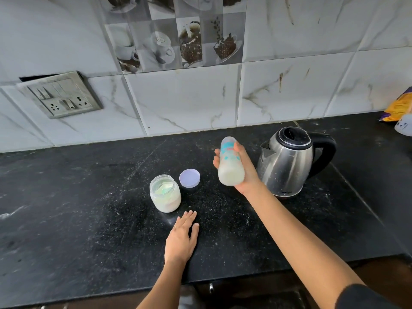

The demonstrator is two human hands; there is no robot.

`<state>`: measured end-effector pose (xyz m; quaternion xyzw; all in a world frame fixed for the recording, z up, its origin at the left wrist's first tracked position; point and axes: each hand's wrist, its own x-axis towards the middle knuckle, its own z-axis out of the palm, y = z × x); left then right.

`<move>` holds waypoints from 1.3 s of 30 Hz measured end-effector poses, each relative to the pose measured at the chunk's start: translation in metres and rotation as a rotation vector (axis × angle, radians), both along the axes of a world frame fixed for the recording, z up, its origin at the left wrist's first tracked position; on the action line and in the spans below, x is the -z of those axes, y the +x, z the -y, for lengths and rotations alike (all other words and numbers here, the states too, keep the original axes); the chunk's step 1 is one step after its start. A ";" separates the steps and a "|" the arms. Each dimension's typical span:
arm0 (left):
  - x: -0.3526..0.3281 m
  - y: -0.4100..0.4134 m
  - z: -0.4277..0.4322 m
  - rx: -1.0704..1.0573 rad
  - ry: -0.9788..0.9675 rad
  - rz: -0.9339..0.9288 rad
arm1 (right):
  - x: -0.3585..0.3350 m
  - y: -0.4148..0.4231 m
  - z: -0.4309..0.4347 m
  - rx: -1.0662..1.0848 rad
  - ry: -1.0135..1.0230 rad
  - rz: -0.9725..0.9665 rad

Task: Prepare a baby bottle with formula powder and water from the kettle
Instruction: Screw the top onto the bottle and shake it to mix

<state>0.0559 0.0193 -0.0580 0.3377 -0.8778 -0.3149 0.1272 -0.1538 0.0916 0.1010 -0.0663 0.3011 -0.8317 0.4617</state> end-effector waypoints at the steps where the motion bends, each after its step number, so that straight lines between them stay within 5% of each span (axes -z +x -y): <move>1: 0.000 0.000 0.000 0.002 -0.002 0.001 | -0.003 -0.003 0.005 0.091 0.059 0.030; 3: -0.001 0.000 0.000 -0.003 -0.001 0.000 | -0.005 -0.007 0.007 0.181 0.115 0.052; 8: -0.001 0.000 -0.001 -0.011 -0.006 0.010 | 0.005 0.000 -0.007 -0.075 -0.018 -0.106; 12: -0.002 0.000 -0.002 -0.017 -0.001 0.013 | 0.006 -0.005 0.000 0.062 -0.028 0.040; 16: -0.002 -0.001 -0.001 -0.021 0.001 0.012 | 0.006 0.005 -0.007 -0.164 -0.070 -0.215; 20: -0.002 0.000 -0.001 -0.016 0.003 0.003 | 0.000 -0.003 0.006 0.113 -0.010 0.018; 25: -0.002 0.000 -0.001 -0.019 0.011 0.006 | 0.003 0.005 -0.010 -0.120 -0.085 -0.143; 28: -0.003 0.000 -0.001 -0.019 0.014 0.003 | 0.001 0.002 -0.003 0.079 -0.109 0.040; 30: -0.003 0.000 -0.001 -0.018 0.017 -0.001 | 0.002 0.003 -0.003 0.029 -0.129 0.087; 34: -0.003 0.000 -0.001 -0.017 0.021 -0.003 | 0.002 0.014 -0.004 -0.158 -0.099 -0.171; 39: -0.004 0.001 0.000 -0.014 0.016 0.001 | 0.001 0.008 0.003 -0.006 -0.069 0.063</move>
